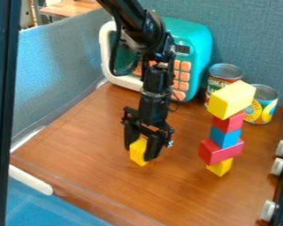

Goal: Put the yellow cube on top of the yellow block

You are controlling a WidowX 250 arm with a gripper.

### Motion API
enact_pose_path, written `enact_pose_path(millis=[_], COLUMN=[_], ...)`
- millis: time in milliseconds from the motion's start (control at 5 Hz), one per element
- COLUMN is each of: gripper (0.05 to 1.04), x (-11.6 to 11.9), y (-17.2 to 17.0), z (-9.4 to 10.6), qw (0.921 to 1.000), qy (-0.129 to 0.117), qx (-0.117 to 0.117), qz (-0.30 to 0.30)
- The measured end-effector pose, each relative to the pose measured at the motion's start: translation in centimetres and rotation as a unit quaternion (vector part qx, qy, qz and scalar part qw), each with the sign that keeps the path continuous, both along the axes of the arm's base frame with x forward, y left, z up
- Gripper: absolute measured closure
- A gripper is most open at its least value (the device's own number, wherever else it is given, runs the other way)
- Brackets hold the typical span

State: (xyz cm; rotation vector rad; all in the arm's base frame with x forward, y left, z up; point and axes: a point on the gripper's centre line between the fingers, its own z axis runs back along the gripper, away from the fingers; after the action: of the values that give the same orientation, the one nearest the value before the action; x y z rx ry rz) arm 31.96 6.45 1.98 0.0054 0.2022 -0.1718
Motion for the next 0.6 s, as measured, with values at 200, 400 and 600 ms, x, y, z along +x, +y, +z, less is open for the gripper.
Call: enact_pose_path(millis=[200, 400, 600], gripper=[0.506, 0.506, 0.506], x=[-0.3, -0.2, 0.2], y=[0.4, 1.0, 0.9], z=[0.4, 2.5, 7.7], qw=[0.9995, 0.9981, 0.9964], qy=[0.008, 0.007, -0.042], qx=[-0.028, -0.053, -0.068], qz=[0.015, 0.030, 0.030])
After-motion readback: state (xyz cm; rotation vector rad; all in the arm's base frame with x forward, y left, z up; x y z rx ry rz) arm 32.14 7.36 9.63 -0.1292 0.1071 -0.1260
